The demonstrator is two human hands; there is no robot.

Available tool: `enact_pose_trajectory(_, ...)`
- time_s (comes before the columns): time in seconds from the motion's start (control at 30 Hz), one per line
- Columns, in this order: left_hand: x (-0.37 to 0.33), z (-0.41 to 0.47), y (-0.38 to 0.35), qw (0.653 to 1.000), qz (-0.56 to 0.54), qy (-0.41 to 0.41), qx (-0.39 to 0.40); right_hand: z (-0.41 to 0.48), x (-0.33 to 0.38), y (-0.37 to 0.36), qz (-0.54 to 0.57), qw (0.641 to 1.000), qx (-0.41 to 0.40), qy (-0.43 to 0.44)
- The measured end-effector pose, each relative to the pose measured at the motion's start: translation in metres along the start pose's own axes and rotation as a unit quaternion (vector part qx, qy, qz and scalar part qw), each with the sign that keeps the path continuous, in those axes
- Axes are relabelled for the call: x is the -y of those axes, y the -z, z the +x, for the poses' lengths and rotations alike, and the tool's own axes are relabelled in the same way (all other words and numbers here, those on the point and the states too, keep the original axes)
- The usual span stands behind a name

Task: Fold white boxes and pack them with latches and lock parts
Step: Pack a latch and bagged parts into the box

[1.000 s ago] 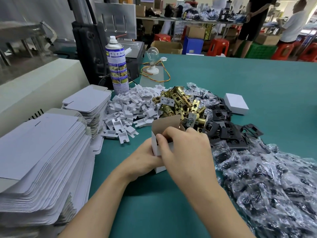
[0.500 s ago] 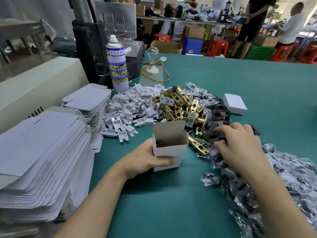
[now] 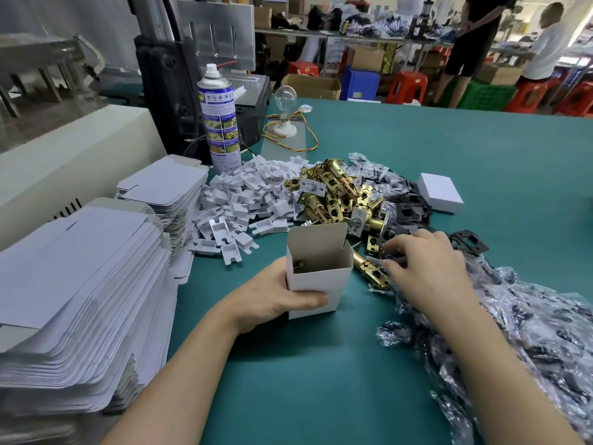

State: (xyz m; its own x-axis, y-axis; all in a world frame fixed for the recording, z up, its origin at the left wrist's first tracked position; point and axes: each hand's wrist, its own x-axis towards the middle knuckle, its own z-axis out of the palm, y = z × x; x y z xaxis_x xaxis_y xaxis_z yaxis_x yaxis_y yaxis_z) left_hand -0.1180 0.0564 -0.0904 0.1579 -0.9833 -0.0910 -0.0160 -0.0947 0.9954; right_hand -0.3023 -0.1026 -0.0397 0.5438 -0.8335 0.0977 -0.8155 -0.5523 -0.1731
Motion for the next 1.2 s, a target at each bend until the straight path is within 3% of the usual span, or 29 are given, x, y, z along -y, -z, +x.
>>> enact_pose_trajectory(0.1, 0.000, 0.000, -0.001, 1.000, -0.005, -0.007, 0.001, 0.006, 0.008, -0.004, -0.007, 1.000, 0.015, 0.017)
enact_pose_trajectory(0.27, -0.001, 0.002, 0.001, 1.000, -0.001, -0.027, 0.015, 0.019, 0.028, 0.001, 0.117, 0.983, -0.100, 0.103)
enact_pose_trajectory(0.43, -0.001, 0.002, 0.001, 0.999, 0.000, -0.040, 0.027, 0.037, 0.058, -0.008, 0.135, 0.963, -0.048, 0.227)
enact_pose_trajectory(0.6, -0.009, -0.001, -0.001, 0.996, -0.002, -0.059, 0.068, 0.053, 0.060, -0.007, 0.192, 0.943, -0.095, 0.253)
enact_pose_trajectory(0.7, -0.010, -0.001, -0.001, 0.995, 0.009, -0.065, 0.070, 0.065, 0.075, -0.001, 0.163, 0.930, -0.108, 0.311)
enact_pose_trajectory(0.87, -0.008, -0.002, -0.001, 0.997, -0.005, -0.055, 0.058, 0.099, 0.114, -0.013, -0.008, 0.911, -0.059, 0.408)
enact_pose_trajectory(1.07, -0.011, -0.002, -0.001, 0.997, -0.026, -0.052, 0.058, 0.125, 0.130, -0.045, -0.109, 0.901, -0.067, 0.414)
enact_pose_trajectory(1.2, -0.012, -0.002, -0.001, 0.997, -0.034, -0.040, 0.060, 0.128, 0.131, -0.057, -0.097, 0.903, -0.101, 0.405)
